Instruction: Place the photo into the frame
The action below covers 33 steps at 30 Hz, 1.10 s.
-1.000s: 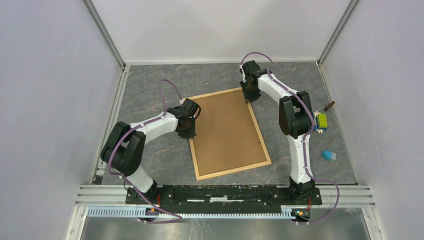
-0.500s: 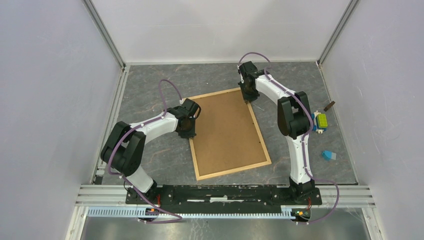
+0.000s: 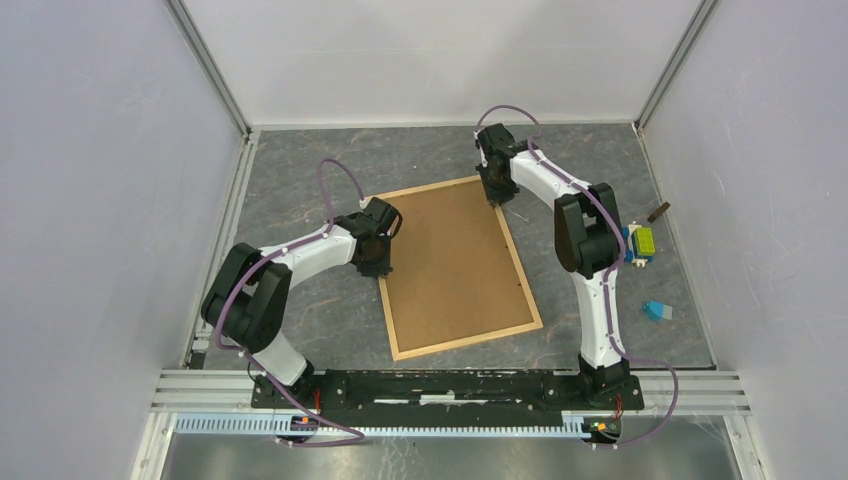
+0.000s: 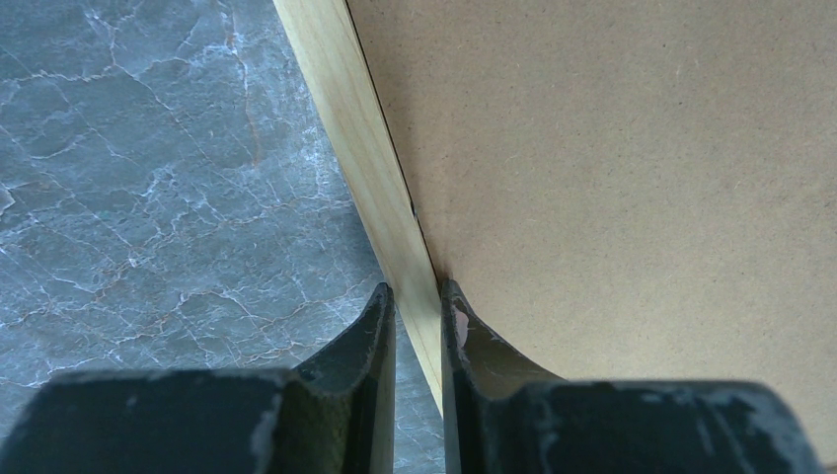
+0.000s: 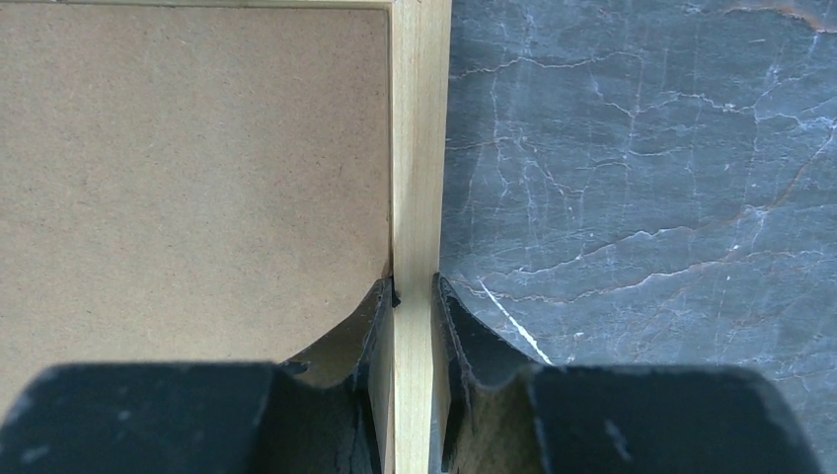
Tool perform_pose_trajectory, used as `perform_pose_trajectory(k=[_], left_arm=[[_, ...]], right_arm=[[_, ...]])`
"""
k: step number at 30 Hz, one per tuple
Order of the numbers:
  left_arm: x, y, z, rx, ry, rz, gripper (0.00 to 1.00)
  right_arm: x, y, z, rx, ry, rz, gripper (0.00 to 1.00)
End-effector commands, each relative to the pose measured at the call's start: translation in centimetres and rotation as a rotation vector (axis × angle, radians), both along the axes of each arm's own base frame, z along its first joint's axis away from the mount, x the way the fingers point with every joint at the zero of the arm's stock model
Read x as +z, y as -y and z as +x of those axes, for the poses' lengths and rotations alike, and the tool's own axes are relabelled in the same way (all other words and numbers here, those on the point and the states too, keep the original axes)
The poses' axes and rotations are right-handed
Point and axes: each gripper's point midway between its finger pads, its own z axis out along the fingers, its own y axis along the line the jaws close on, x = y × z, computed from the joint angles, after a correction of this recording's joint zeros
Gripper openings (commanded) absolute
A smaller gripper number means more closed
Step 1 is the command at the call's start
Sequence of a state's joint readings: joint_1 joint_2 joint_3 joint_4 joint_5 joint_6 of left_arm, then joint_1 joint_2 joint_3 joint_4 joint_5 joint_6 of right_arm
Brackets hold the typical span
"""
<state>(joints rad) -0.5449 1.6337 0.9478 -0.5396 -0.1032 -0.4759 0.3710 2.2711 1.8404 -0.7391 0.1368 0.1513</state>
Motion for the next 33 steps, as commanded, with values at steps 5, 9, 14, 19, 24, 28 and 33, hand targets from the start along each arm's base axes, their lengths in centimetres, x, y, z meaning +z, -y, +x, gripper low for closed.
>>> perform_pose_trajectory(k=[5, 9, 14, 19, 24, 28, 33], left_arm=[[-2.5, -0.2, -2.3, -0.111, -0.073, 0.044, 0.02], [-2.4, -0.2, -2.1, -0.108, -0.071, 0.049, 0.02], [-2.4, -0.2, -2.0, -0.096, -0.072, 0.051, 0.02], [-2.3, -0.3, -1.4, -0.079, -0.062, 0.06, 0.02], [-2.5, 0.2, -1.0, -0.075, -0.074, 0.053, 0.02], [-2.7, 0.5, 0.5, -0.081, -0.066, 0.073, 0.02], [-2.8, 1.0, 4.6, -0.066, -0.064, 0.06, 0.02]], right_arm=[[-10.4, -2.0, -4.9, 0.027, -0.264, 0.198, 0.24], [-6.3, -3.8, -3.7, 0.052, -0.216, 0.353, 0.32], [1.5, -2.3, -2.1, 0.052, -0.033, 0.362, 0.58], [1.6, 1.7, -4.3, -0.011, 0.02, 0.212, 0.65], [-1.1, 1.9, -8.7, -0.013, -0.062, 0.232, 0.6], [-1.1, -0.6, -13.1, 0.037, -0.078, 0.371, 0.52], [0.4, -2.9, -19.4, 0.057, -0.055, 0.537, 0.48]])
